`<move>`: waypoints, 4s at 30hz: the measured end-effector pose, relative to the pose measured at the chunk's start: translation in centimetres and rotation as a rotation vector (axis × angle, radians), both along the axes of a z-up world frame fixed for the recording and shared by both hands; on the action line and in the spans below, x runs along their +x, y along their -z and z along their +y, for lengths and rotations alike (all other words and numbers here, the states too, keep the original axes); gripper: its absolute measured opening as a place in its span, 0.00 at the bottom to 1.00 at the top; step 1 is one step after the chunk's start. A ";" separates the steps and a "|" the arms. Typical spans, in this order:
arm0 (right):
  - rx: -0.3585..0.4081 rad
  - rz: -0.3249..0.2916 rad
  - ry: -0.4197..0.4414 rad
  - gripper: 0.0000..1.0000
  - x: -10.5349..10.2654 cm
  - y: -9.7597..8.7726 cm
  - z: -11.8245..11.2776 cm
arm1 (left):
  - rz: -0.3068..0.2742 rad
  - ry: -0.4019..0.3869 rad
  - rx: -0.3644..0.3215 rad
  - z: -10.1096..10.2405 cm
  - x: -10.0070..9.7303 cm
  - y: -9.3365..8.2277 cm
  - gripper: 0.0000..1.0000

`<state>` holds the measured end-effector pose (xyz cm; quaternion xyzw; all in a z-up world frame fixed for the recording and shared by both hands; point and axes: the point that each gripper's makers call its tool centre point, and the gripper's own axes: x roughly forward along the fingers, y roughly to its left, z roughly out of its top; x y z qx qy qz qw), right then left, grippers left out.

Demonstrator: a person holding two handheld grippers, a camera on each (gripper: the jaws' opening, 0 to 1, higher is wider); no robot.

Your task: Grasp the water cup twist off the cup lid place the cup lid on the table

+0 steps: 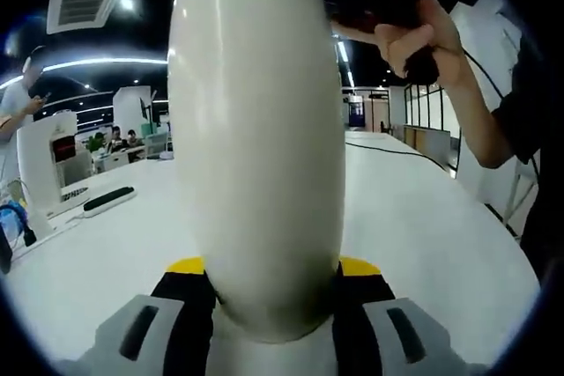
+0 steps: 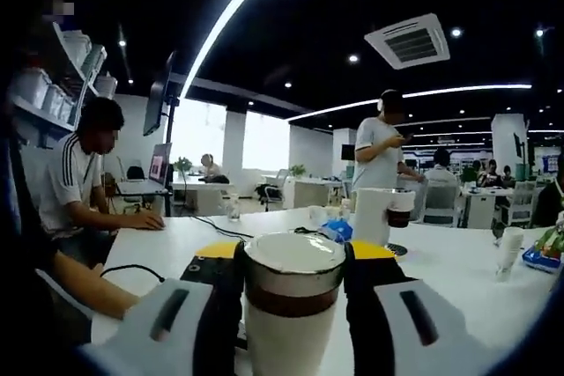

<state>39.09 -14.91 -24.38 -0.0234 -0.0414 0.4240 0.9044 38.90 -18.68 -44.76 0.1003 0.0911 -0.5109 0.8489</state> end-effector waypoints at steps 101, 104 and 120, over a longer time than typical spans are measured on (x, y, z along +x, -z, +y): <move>0.045 -0.098 -0.589 0.52 -2.2 -0.9 2.2 | 0.024 0.069 -0.006 -0.2 -1.1 0.0 0.51; 0.043 -0.108 -0.620 0.52 -2.3 -0.9 1.9 | 0.018 0.075 -0.005 -0.3 -1.2 0.0 0.51; -0.086 -0.117 -0.217 0.73 -1.8 -1.4 1.3 | 0.029 0.068 -0.005 -0.3 -0.8 0.2 0.51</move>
